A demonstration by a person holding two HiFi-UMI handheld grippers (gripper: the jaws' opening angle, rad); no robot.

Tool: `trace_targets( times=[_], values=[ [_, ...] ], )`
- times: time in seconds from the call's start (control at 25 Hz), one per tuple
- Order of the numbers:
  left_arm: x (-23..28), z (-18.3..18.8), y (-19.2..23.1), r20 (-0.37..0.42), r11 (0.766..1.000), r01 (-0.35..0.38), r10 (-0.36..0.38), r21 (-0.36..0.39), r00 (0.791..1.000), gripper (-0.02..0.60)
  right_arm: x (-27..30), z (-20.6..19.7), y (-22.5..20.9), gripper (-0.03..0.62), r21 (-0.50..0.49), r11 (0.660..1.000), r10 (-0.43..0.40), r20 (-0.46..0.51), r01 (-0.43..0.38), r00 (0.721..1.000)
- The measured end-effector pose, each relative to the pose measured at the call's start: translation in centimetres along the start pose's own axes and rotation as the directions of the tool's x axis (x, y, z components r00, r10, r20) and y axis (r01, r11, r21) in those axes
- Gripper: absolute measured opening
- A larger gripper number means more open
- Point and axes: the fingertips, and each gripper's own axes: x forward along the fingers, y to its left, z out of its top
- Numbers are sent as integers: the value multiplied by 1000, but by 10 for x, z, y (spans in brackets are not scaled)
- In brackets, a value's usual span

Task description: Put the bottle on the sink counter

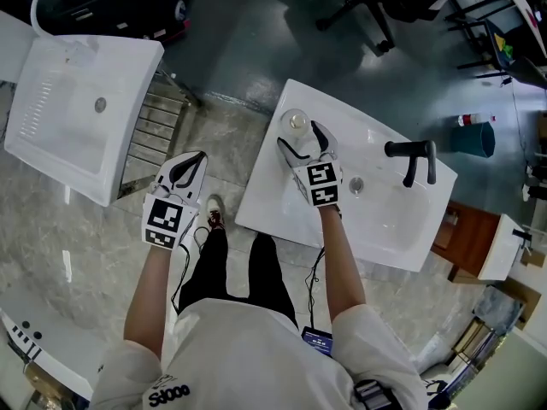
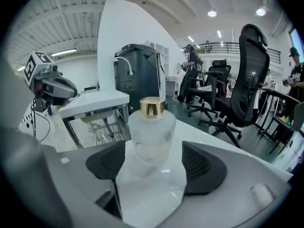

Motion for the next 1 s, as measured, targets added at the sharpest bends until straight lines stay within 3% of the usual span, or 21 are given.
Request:
trace_targets(
  times=[0.32,0.64,1.0],
  values=[
    [-11,12,-4,30,1000,9,-9,21,1000,5,-45,-3,-1,371,-1,999,-43,-5,43,999],
    [-22,47,-6,85,998,32,-37,62,996,5,-99,36,-1,364,69,993,-96,63,92,993],
    [-31,86,-11,165,989,80,-100,127,981,5,-156,88,16,155,83,983,-175,178,163,968]
  ],
)
